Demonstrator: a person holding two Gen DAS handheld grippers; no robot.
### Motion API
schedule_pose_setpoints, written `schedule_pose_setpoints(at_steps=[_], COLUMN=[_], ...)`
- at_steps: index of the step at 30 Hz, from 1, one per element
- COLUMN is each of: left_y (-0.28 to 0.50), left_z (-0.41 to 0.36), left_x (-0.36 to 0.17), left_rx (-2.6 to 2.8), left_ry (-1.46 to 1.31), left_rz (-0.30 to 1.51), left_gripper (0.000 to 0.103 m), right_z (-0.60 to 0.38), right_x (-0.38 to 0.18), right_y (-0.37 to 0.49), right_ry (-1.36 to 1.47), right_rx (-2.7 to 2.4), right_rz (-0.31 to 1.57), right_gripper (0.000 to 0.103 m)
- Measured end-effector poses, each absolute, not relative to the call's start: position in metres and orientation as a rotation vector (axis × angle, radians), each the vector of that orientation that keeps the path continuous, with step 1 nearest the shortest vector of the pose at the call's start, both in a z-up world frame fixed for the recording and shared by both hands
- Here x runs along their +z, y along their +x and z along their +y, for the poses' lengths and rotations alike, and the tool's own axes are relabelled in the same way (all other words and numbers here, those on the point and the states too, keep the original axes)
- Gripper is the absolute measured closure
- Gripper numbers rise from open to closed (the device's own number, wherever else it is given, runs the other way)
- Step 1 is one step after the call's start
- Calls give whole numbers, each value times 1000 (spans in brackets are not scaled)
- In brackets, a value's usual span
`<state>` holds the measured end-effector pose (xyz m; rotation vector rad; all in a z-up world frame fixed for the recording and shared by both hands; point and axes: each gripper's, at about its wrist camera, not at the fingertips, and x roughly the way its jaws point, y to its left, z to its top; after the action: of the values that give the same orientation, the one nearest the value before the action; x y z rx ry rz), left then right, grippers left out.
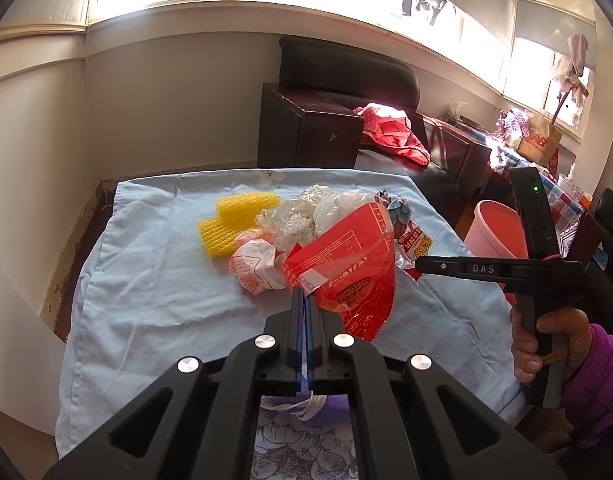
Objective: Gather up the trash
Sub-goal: 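Grasp the red plastic bag with the left tool while the right tool grasps the clear snack wrapper, then carry both items over the pink bucket and open both tools to drop them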
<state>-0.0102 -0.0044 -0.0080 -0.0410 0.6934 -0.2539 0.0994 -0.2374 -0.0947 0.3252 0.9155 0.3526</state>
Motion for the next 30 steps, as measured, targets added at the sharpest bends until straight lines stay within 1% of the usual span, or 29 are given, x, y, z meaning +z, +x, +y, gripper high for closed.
schedule_pose_setpoints(at_steps=[1, 10, 16, 22, 30], left_y=[-11, -13, -7, 5, 21], left_z=[-5, -18, -44, -105, -211], left_x=[-7, 8, 24, 40, 46], left_rx=[-253, -257, -323, -431, -551], left_ry=[-40, -45, -81, -59, 53], left_rz=[691, 655, 621, 595, 578], left_gripper=[103, 103, 103, 103, 102], right_z=[-239, -256, -286, -333, -391], right_x=[-92, -52, -29, -27, -44], right_y=[96, 53, 25, 10, -2], right_ry=[323, 267, 246, 267, 316], right_rx=[354, 340, 254, 130, 10], right_rz=[902, 776, 689, 649, 669], right_gripper=[99, 100, 100, 100, 100])
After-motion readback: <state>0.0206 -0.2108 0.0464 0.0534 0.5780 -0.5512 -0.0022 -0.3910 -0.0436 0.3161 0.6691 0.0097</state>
